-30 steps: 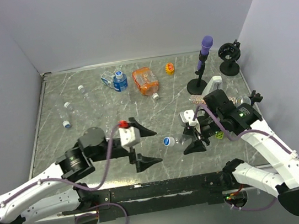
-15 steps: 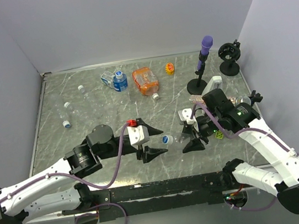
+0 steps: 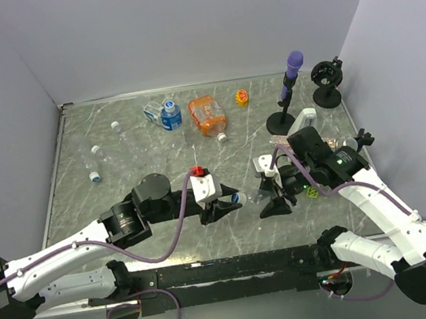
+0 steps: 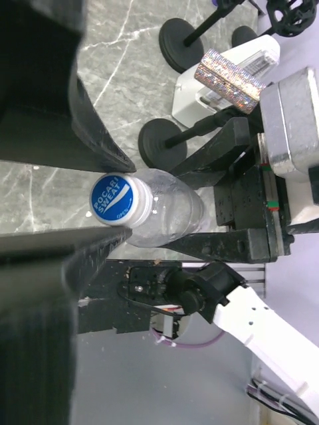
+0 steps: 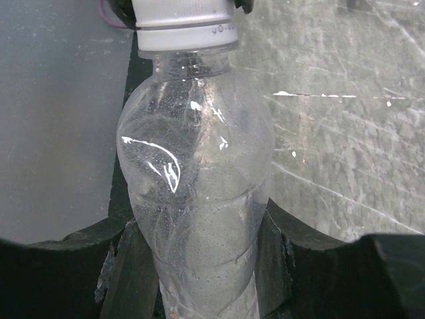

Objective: Unscrew the bottle caps
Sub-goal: Unscrew the bottle cap from the plastic bottle.

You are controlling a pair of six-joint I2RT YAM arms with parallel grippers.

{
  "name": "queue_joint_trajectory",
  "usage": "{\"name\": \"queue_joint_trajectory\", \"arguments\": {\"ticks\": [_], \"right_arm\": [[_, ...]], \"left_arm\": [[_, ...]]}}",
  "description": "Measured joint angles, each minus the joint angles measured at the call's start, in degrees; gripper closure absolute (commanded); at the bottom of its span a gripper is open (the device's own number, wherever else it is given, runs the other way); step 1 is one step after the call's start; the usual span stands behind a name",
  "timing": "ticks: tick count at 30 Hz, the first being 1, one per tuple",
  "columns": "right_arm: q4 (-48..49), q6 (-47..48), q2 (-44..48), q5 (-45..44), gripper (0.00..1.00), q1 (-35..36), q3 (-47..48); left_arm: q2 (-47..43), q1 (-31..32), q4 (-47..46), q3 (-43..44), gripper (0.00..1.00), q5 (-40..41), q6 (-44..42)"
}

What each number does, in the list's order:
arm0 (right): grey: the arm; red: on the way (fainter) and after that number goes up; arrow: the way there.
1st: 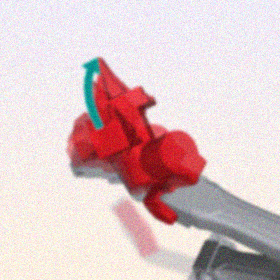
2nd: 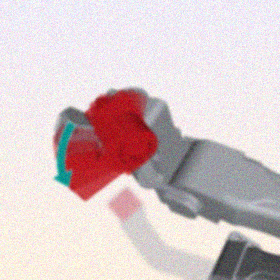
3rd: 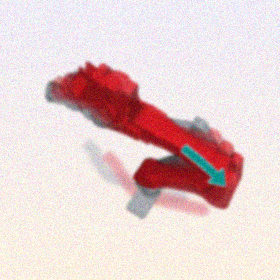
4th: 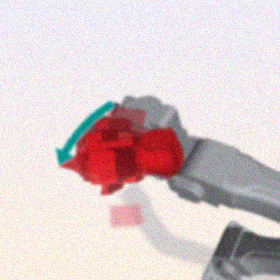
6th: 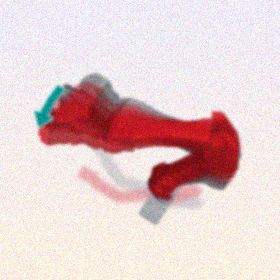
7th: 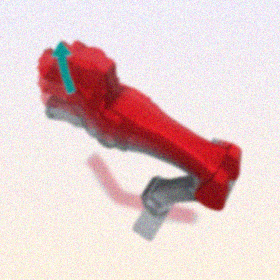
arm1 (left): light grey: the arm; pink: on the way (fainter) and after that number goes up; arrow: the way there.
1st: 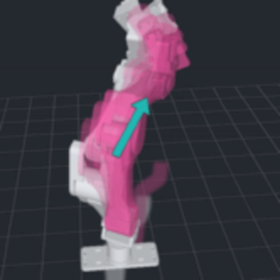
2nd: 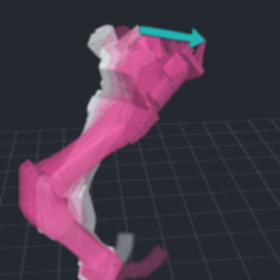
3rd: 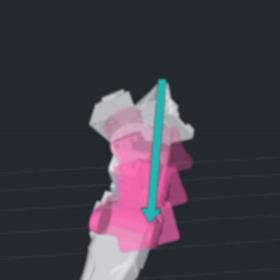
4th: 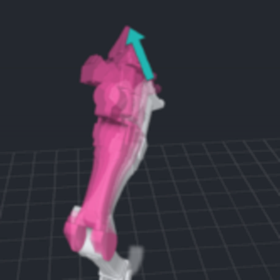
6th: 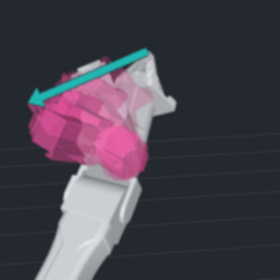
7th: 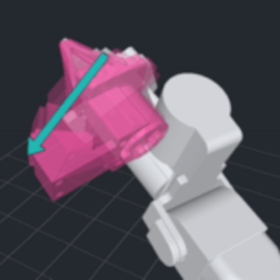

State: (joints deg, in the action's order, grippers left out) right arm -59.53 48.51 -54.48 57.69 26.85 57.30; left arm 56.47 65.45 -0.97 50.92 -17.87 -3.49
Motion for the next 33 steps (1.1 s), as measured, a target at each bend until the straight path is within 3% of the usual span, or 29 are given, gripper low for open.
{"name": "queue_joint_trajectory", "arguments": {"ticks": [2, 5, 13, 26, 32, 33], "right_arm": [[-0.02, -0.09, 0.00, -0.07, 0.75, 0.00, -0.33], [0.22, -0.24, 0.00, -0.46, 0.75, 0.00, -0.42], [0.09, -2.08, 0.02, -0.81, 0.75, 0.24, -0.76], [0.20, -3.91, -0.17, -4.59, 0.76, 0.28, -1.16], [-0.11, -3.82, -0.35, -5.55, 0.76, 0.20, -1.20], [-0.09, -3.78, -0.39, -5.64, 0.76, 0.15, -1.20]], "left_arm": [[0.07, 0.00, 0.42, 0.02, 0.86, 0.24, 0.20], [0.04, 0.02, 0.68, 0.02, 0.99, 0.39, 1.31], [0.15, 0.04, 3.28, 0.92, 0.99, 3.48, 13.05], [3.26, 0.07, 14.12, 4.59, 0.99, 17.14, 61.51], [5.73, 0.07, 18.58, 7.74, 0.99, 18.64, 67.80], [6.14, 0.07, 19.45, 8.44, 0.95, 18.82, 67.98]]}}
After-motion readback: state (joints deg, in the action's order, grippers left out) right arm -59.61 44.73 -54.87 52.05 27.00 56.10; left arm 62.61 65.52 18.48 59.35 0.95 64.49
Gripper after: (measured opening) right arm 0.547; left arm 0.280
